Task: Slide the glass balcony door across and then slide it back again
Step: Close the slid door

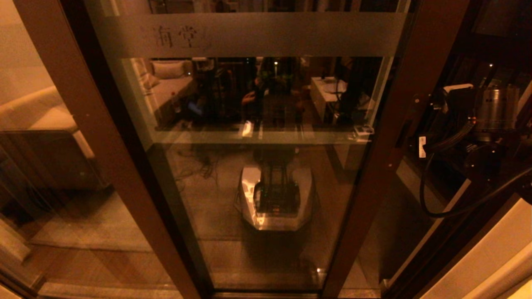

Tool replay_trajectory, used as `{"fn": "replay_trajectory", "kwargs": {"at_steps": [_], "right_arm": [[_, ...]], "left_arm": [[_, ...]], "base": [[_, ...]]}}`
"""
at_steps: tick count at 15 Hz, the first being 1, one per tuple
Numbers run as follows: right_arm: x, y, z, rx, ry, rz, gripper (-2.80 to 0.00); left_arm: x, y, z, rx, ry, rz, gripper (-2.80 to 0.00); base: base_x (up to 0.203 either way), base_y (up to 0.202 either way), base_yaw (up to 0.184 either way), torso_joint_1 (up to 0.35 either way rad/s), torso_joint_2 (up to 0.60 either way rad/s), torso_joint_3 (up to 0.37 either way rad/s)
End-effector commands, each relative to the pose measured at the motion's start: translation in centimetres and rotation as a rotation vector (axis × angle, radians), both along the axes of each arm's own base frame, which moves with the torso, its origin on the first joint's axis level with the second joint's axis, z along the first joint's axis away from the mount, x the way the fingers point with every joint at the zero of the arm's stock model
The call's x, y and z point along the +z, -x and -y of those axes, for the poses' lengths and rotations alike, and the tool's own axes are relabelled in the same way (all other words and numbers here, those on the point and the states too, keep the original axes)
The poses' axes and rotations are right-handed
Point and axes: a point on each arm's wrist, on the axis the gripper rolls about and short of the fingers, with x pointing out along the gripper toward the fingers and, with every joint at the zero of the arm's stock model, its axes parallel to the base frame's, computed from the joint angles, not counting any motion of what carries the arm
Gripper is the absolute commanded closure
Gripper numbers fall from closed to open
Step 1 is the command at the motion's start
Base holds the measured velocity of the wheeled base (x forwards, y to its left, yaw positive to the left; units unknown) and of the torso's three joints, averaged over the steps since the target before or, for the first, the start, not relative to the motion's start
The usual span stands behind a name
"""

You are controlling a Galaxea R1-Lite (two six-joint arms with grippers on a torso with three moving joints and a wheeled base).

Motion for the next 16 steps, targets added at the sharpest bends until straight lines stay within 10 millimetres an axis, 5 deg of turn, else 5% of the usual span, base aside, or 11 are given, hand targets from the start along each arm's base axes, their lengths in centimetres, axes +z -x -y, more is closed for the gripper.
{"fn": "replay_trajectory", "kwargs": {"at_steps": [1, 8, 16], "right_arm": [[0.1, 0.1, -0.1, 0.001, -0.003, 0.006, -2.8], [-1.6, -1.9, -0.2, 0.062, -0.076, -0.023, -2.8], [-1.5, -3.3, 2.5, -0.026, -0.059, -0.013, -2.8]], "left_arm": [[0.0, 0.0, 0.0, 0.0, 0.0, -0.001, 0.0], [0.0, 0.0, 0.0, 0.0, 0.0, -0.001, 0.0], [-0.1, 0.0, 0.0, 0.001, 0.001, -0.002, 0.0]], "base": [[0.0, 0.0, 0.0, 0.0, 0.0, 0.0], [0.0, 0.0, 0.0, 0.0, 0.0, 0.0], [0.0, 0.0, 0.0, 0.0, 0.0, 0.0]]}}
